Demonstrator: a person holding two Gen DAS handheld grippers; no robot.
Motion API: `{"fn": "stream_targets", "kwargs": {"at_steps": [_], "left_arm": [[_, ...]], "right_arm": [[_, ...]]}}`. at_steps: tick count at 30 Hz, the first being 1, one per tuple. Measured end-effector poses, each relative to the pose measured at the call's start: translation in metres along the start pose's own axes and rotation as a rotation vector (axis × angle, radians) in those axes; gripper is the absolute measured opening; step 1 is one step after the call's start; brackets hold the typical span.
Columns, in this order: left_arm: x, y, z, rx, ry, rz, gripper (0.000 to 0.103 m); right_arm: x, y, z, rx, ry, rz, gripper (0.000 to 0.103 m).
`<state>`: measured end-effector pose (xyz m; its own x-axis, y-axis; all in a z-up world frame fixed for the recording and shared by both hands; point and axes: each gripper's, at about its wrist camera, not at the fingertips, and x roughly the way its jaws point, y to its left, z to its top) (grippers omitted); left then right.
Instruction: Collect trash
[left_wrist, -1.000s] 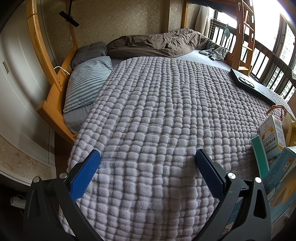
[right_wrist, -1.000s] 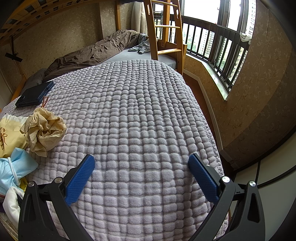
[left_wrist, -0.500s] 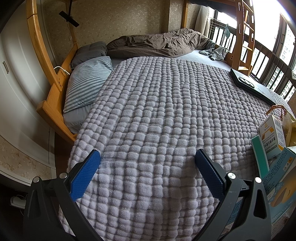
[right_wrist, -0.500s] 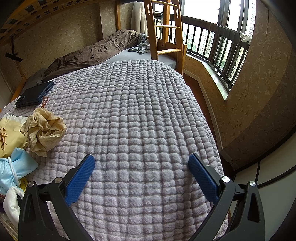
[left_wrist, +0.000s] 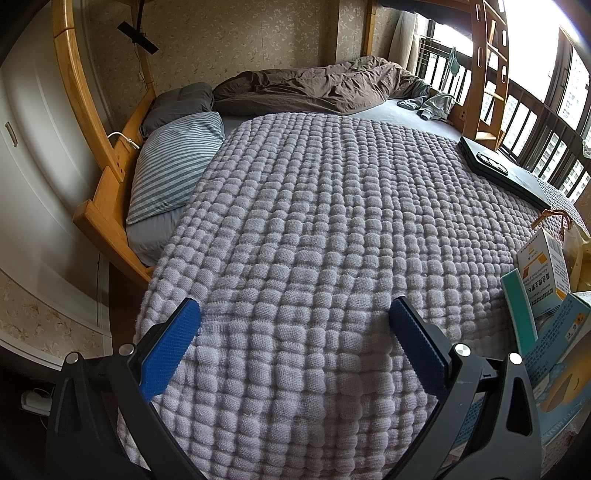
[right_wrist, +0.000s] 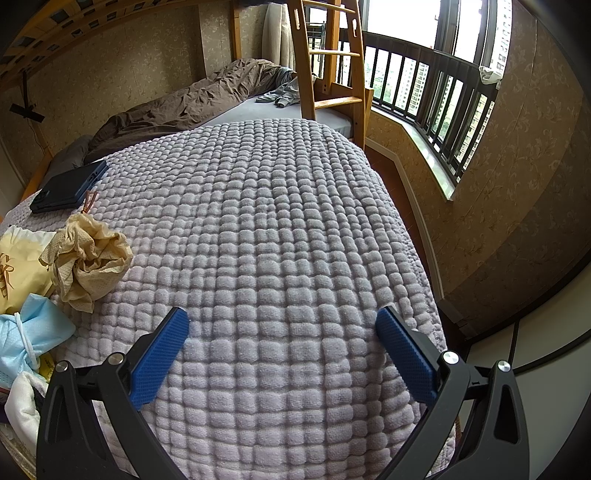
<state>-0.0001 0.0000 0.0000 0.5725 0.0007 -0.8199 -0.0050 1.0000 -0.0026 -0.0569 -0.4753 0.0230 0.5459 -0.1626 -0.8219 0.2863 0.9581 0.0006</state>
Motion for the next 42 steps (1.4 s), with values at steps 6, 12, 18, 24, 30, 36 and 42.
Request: {"fn": "stream_targets", "kwargs": {"at_steps": [6,12,18,24,30,36,42], "left_arm": [[0.000,0.000,0.000,0.000,0.000,0.000,0.102],[0.000,0.000,0.000,0.000,0.000,0.000,0.102],[0.000,0.001,0.000,-0.004,0.001,0.003,0.102],[-0.015,-0.004,-0.002,-0.013,-0.016,0.017,0.102],[-0.083,-0.018,-0.016,0.043,-0.151,-0.042,0.102],[-0.118,-0.036,-0.036,0.123,-0.174,-0.025,0.102],[-0.138,-0.060,-0.060,0.173,-0.141,-0.204,0.102]], "right_arm": [[0.000,0.000,0.000,0.000,0.000,0.000,0.099],[0.000,0.001,0.001,0.003,0.000,-0.002,0.099],[-0.009,-0.007,0.012,0.002,0.002,-0.001,0.099],[-0.048,-0.014,0.019,0.028,-0.064,0.010,0.099],[-0.120,0.002,0.007,-0.088,-0.200,0.118,0.099],[-0.152,0.043,-0.023,-0.309,-0.220,0.170,0.099],[-0.161,0.069,-0.042,-0.401,-0.211,0.204,0.099]]}}
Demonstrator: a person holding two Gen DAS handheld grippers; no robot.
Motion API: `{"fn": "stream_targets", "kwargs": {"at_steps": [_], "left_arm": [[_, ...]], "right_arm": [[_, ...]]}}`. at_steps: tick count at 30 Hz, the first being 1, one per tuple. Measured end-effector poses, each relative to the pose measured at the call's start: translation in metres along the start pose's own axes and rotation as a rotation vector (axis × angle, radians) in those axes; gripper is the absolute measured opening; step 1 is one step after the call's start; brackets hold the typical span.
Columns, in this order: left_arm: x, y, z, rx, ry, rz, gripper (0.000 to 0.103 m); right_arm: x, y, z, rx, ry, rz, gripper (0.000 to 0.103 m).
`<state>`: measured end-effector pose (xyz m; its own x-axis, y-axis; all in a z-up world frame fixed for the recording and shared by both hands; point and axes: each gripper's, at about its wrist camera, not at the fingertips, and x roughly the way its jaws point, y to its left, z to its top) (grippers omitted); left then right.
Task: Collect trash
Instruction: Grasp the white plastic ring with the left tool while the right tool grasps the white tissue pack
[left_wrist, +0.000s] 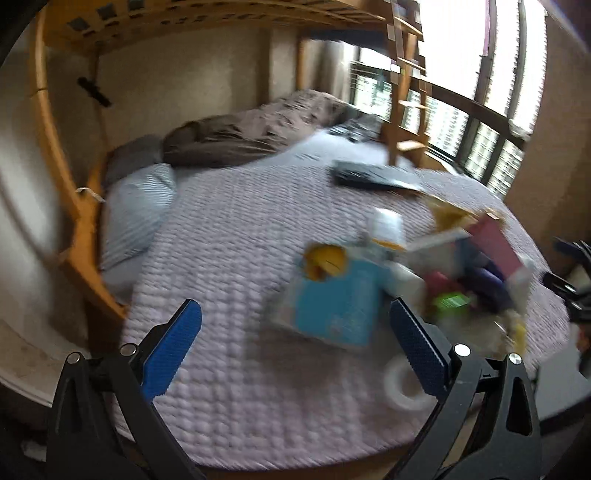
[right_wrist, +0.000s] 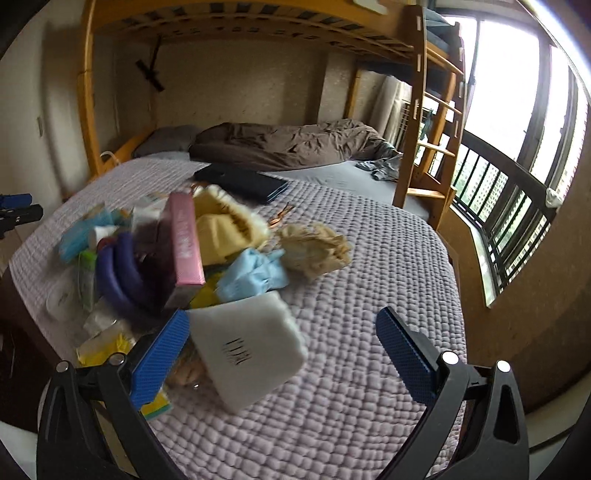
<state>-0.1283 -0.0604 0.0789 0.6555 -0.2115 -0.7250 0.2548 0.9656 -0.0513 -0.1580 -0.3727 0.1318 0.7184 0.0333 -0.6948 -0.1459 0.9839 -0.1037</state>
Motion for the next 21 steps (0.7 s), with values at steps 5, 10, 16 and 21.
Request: {"fn": "stream_targets", "kwargs": {"at_steps": [5,10,16,21], "left_arm": [[0.005,-0.040,-0.025,0.096,0.057,-0.080,0.102],[0.021,-0.066,-0.041,0.169,0.104,-0.098,0.102],[0.040,-0.067,-0.043,0.159,0.139,-0.083,0.102],[0.049,-0.066,-0.048,0.150,0.165,-0.091,0.094]], "right_arm": [[0.012,0.007,-0.009,-0.024,0.049,0.017,0.099],[0.033,0.015,-0.011,-0.051,0.101,0.022,0.099],[0.054,0.015,-0.009,-0.081,0.131,0.003,0.099],[0.062,0.009,-0.005,-0.047,0.157,0.050,0.087]]}}
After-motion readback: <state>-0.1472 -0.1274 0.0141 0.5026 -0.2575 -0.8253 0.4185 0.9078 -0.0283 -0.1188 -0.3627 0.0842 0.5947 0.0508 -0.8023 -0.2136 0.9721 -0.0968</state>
